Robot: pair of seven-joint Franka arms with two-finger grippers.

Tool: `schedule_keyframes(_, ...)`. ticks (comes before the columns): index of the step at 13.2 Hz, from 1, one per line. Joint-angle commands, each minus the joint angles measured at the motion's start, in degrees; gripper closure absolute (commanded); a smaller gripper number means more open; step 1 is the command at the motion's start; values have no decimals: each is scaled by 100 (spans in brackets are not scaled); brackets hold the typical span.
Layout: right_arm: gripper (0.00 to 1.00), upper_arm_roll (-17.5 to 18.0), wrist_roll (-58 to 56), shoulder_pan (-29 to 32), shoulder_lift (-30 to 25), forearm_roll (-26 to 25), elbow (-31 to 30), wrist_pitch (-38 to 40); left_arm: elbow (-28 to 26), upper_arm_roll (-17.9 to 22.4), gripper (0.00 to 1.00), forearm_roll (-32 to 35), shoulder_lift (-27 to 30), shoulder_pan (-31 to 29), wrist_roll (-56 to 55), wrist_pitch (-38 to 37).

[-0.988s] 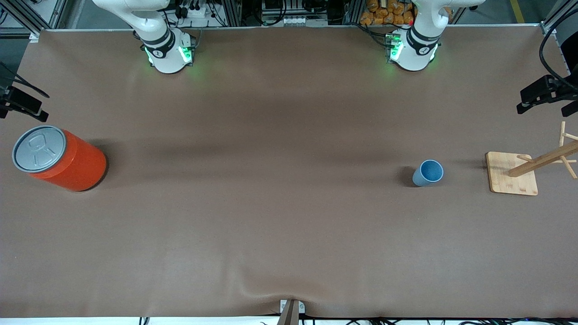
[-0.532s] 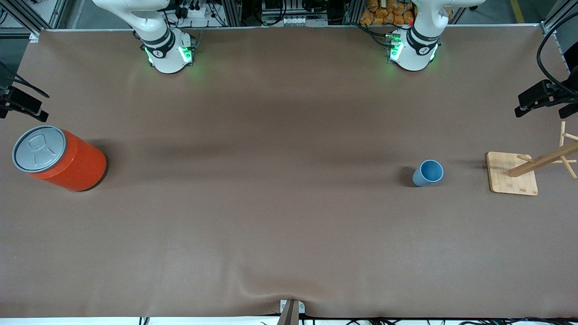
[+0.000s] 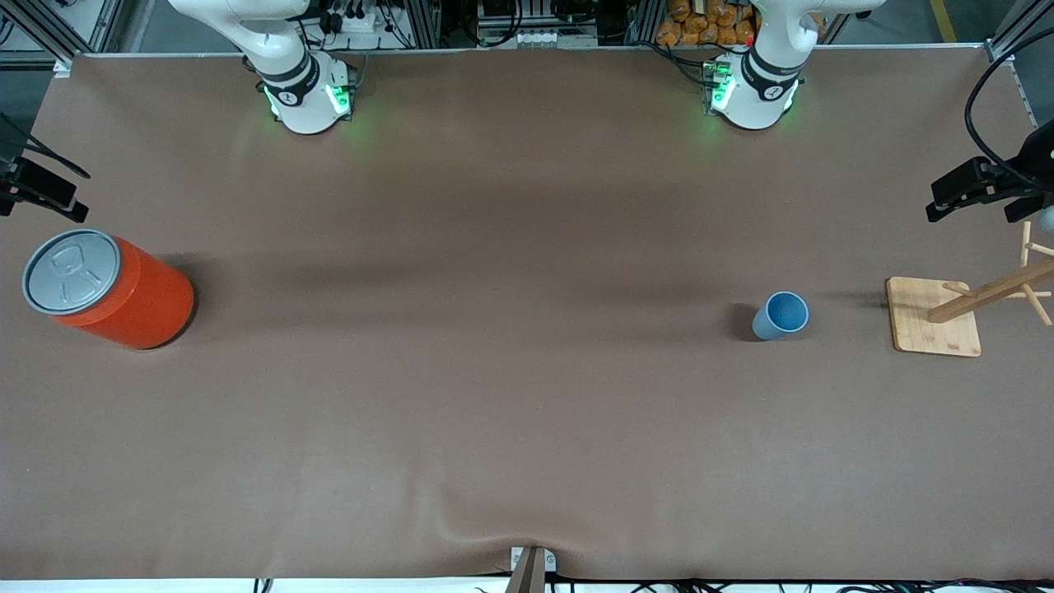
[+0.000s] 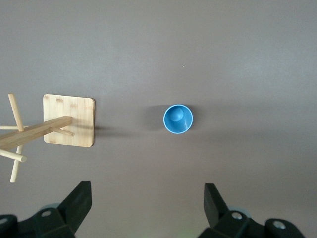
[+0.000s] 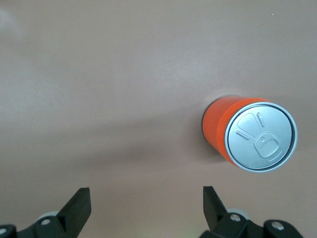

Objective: Flip cup

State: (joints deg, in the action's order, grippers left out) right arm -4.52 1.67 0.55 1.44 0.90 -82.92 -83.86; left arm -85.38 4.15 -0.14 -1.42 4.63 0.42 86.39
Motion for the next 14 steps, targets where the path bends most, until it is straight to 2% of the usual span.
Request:
schedule_keyframes(1, 0, 31, 71, 42, 23, -38, 74, 72, -5, -29, 0, -4, 28, 21, -95, 54)
schedule_keyframes(14, 0, 31, 71, 42, 23, -38, 74, 72, 21, -29, 0, -65, 27, 3, -69, 54)
